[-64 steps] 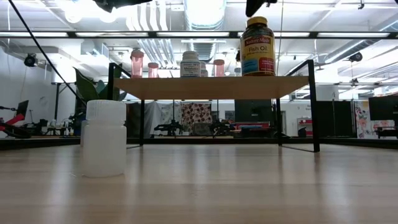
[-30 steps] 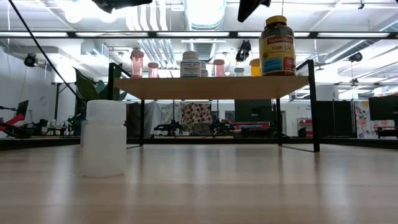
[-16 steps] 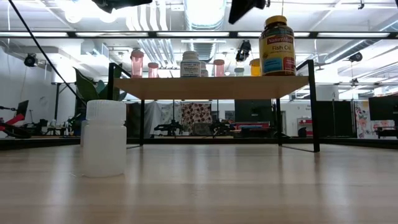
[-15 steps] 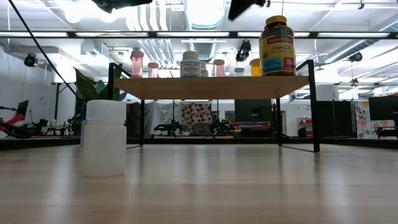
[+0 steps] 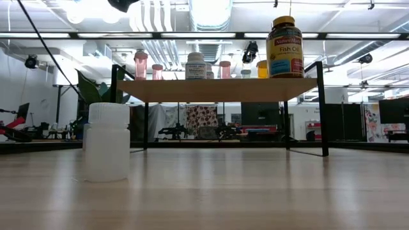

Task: Pick and place medicine bottles onto shelf by color
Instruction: Put the white pill bottle on the shelf

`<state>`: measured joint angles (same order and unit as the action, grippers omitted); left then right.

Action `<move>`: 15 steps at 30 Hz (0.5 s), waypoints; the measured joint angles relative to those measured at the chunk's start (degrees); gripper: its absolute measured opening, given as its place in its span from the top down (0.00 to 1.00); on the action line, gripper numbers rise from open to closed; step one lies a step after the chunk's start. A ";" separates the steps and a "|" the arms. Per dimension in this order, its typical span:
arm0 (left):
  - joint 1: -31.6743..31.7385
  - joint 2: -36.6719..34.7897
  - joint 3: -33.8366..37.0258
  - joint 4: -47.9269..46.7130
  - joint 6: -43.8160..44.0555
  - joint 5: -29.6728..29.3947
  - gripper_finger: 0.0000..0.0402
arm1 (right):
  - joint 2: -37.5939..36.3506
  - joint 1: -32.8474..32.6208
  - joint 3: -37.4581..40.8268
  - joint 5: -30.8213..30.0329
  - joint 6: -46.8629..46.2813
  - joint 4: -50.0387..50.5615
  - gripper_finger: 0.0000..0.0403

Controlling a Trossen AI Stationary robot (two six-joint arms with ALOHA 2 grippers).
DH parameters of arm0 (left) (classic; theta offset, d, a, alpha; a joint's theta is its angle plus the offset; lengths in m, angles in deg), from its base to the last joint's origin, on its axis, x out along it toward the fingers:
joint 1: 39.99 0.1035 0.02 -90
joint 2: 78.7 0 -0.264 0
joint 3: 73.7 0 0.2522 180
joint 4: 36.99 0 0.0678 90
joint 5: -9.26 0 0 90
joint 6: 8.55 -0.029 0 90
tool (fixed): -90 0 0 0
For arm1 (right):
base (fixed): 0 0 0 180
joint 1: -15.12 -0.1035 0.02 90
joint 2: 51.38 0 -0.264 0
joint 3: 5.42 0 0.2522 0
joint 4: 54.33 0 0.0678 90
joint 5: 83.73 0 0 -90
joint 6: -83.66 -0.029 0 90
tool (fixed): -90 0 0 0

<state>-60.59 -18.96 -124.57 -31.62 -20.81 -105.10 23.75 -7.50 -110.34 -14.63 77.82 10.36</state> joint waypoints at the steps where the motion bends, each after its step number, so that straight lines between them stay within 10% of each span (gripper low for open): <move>1: -0.29 1.16 -0.68 -0.03 0.01 0.07 0.63 | -1.52 -2.13 3.92 -1.97 0.26 -2.96 0.98; 8: -2.34 10.63 -6.78 2.40 0.85 0.14 0.63 | -12.41 -10.15 32.24 -4.67 8.79 -33.10 0.98; 15: -4.24 17.44 -14.02 1.31 4.28 0.18 0.63 | -19.00 -4.83 54.97 15.49 19.27 -65.82 0.98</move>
<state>-64.82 -1.52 -138.58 -30.30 -16.53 -104.92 4.76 -12.33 -55.38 0.86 97.09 -55.47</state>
